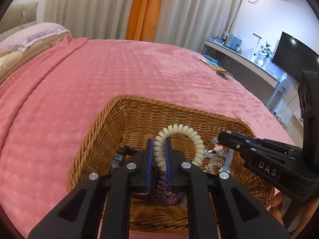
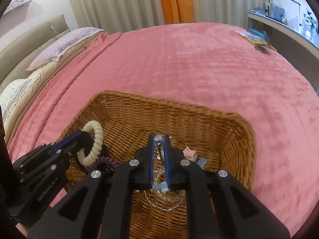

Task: Organize jewelry
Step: 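Carry the hair tie and chain bracelet into the basket and open both tools, then grasp a small silver ring with the left tool while the right tool grasps the red cord bracelet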

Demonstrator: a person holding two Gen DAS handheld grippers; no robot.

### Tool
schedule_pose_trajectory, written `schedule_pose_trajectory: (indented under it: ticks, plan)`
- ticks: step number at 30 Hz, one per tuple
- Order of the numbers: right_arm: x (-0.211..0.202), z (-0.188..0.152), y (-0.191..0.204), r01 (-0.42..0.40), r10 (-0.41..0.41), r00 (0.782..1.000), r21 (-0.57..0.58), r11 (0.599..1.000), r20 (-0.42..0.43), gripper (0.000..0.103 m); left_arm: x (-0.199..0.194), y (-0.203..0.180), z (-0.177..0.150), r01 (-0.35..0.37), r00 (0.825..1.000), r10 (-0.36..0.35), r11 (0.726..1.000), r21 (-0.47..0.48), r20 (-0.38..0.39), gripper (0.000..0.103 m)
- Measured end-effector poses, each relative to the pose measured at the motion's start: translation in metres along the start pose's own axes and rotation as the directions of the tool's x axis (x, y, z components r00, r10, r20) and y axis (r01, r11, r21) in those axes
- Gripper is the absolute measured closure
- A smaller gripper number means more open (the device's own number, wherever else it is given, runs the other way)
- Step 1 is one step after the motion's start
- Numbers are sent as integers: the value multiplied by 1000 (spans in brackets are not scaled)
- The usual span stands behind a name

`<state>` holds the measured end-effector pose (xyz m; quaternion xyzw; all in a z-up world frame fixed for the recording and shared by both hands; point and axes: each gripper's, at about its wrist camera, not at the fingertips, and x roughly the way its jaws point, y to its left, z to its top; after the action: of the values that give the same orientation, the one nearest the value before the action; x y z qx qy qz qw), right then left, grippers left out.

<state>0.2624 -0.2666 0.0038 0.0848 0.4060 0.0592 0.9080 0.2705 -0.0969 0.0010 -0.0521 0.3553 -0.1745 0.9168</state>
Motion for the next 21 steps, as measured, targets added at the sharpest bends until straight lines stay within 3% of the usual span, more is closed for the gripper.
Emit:
schedule_pose_trajectory:
  ticks: [1,3,5,6,7,14,18,21]
  plan:
    - [1,-2,0,-1,1,1000,-1,1000,-11,94,-1,0,1,5,1000,-5,1000,-1,1,90]
    - [-1,-5,1,11,-11,1000,-13,1000,-15,89,-8,1,0,11,1000,-11,1000,1,8,73]
    - [-12,-8,1,18,-18,1000,-15,1000,-2,71,-23,1,-1,11,999,-11,1000,1,33,64]
    - [-18,-10,1,12,-12,1000,-12,1000,6,56,-31,0,-2,21,999,-21,1000,2,45,63]
    - [-27,-12,0,9,-8,1000,-12,1000,22,52,-40,-1,-3,29,998,-29,1000,6,54,63]
    - [-96,-46,14,-27,32,996,-61,998,78,52,-118,-9,-34,54,992,-62,996,71,113,59]
    - [-133,-84,29,-59,66,994,-89,994,82,52,-151,-13,-63,63,991,-72,995,77,113,57]
    - [-150,-118,36,-39,48,995,-104,994,82,52,-167,-12,-86,52,993,-58,997,59,100,53]
